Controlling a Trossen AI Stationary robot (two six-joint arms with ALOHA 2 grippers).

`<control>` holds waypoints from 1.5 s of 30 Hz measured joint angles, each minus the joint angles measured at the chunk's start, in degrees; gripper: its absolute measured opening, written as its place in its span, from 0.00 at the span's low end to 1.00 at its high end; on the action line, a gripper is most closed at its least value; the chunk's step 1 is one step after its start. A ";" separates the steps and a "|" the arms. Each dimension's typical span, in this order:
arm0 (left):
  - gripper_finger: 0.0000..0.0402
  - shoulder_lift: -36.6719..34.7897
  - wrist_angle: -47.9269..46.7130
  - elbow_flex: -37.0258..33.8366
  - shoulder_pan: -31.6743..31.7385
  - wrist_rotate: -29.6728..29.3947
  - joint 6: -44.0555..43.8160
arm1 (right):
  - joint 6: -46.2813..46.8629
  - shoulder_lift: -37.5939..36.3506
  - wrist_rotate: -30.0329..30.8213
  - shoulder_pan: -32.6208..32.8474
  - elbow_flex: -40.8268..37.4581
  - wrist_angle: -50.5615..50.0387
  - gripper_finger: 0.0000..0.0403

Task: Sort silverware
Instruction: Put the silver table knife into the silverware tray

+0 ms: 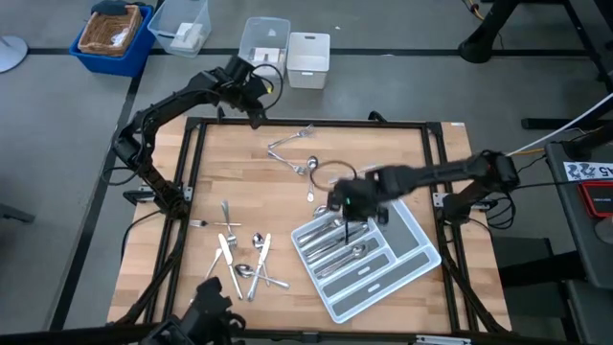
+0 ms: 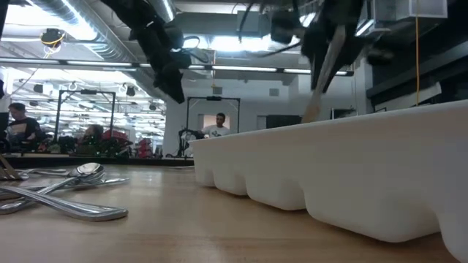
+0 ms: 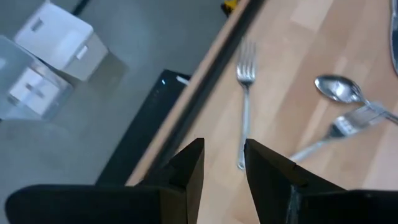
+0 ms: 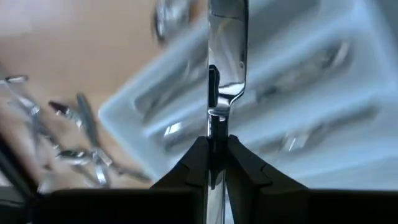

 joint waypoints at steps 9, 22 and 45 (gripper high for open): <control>0.26 0.00 3.77 0.00 0.46 0.02 1.36 | 28.34 0.00 8.75 15.62 0.07 6.27 0.09; 0.26 0.00 3.28 0.00 0.46 0.01 -0.06 | 28.54 5.84 6.81 16.13 0.07 5.97 0.09; 0.26 0.00 3.17 0.00 0.44 0.02 1.72 | 28.50 16.11 11.33 12.63 0.04 19.26 0.09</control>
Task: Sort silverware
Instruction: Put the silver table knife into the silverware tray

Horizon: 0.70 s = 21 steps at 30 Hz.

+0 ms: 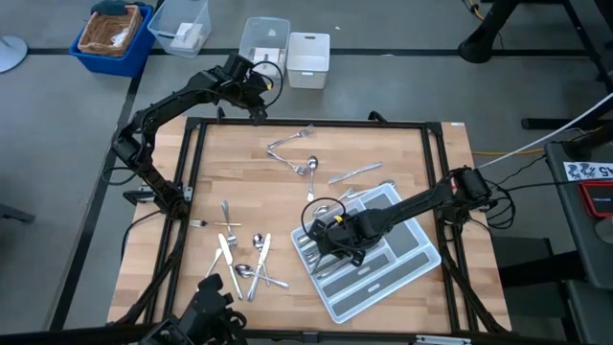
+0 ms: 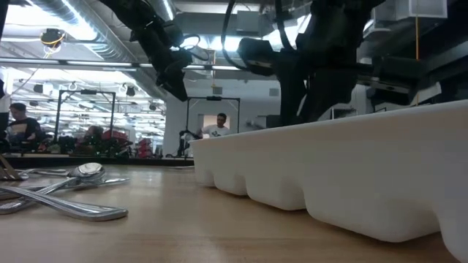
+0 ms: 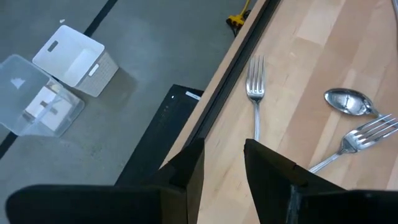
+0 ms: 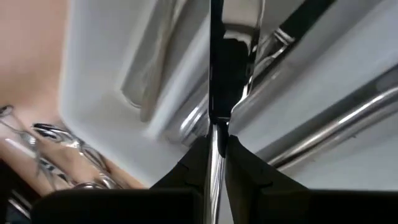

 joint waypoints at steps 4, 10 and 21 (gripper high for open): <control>0.26 0.00 0.04 0.00 -0.05 0.42 -1.10 | -0.19 0.20 0.97 -0.31 0.00 -0.86 0.09; 0.26 0.00 0.13 0.00 -1.17 8.64 -5.76 | -0.25 0.63 1.08 -0.35 -0.04 -4.01 0.09; 0.26 0.00 0.17 0.00 -2.93 9.49 -2.78 | -0.23 1.49 2.24 -0.35 0.13 -5.14 0.09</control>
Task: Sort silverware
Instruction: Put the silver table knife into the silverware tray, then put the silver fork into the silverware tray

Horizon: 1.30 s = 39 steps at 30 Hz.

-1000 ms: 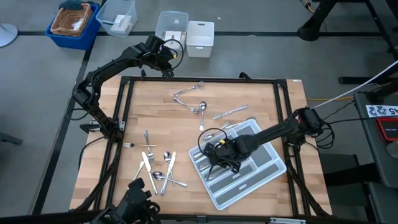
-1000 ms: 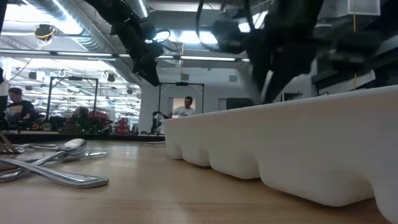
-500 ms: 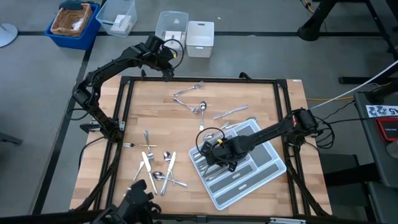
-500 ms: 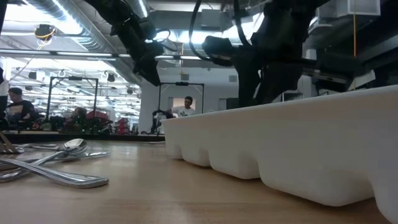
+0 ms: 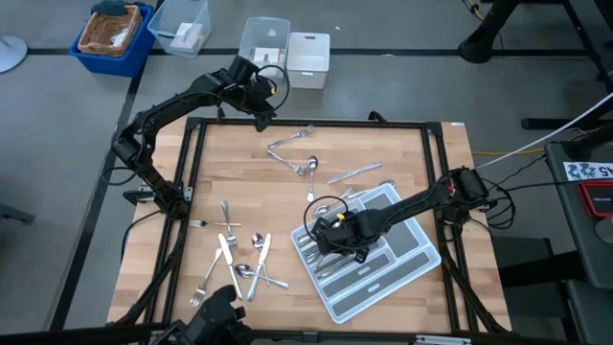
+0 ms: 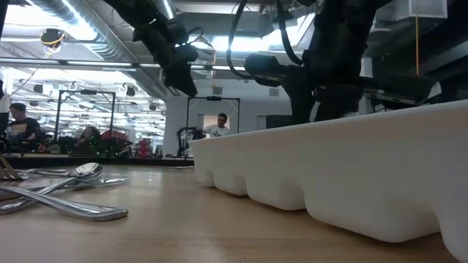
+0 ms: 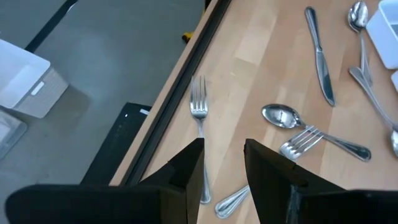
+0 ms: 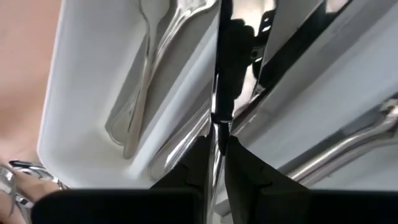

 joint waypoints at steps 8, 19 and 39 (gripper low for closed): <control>0.26 0.00 -0.02 0.00 0.04 -0.02 0.11 | -0.04 0.26 3.29 -1.12 -0.11 0.74 0.09; 0.26 0.00 -0.02 0.00 0.02 -0.02 2.93 | -1.97 0.26 4.06 -1.01 -0.13 -0.41 0.09; 0.26 0.00 -0.02 -0.02 0.02 -0.02 2.82 | -2.75 0.17 1.70 -0.97 0.46 2.28 0.35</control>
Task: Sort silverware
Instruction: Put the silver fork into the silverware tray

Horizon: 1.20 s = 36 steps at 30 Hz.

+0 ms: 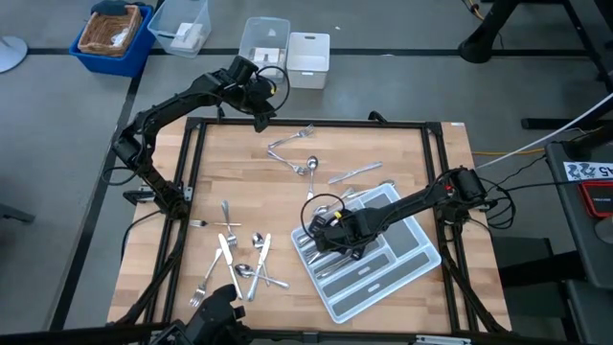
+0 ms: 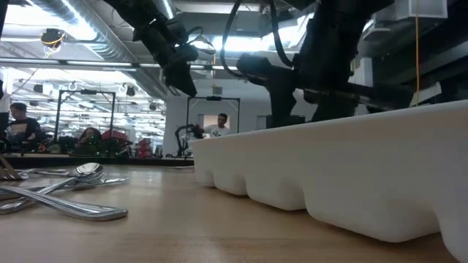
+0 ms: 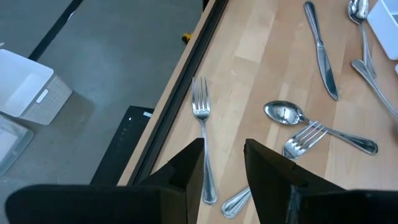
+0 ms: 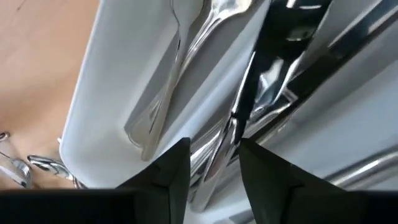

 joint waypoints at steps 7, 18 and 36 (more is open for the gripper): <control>0.26 0.00 0.00 0.00 0.00 0.00 -0.02 | -3.10 -0.09 -0.87 0.00 7.34 -10.91 0.35; 0.26 0.00 -1.88 0.00 0.00 -0.02 -2.17 | -8.98 -0.09 4.69 -0.08 18.12 -32.63 0.35; 0.26 9.59 -6.18 -0.02 -5.74 12.20 23.02 | -37.48 -2.23 21.06 -4.69 37.88 -55.52 0.35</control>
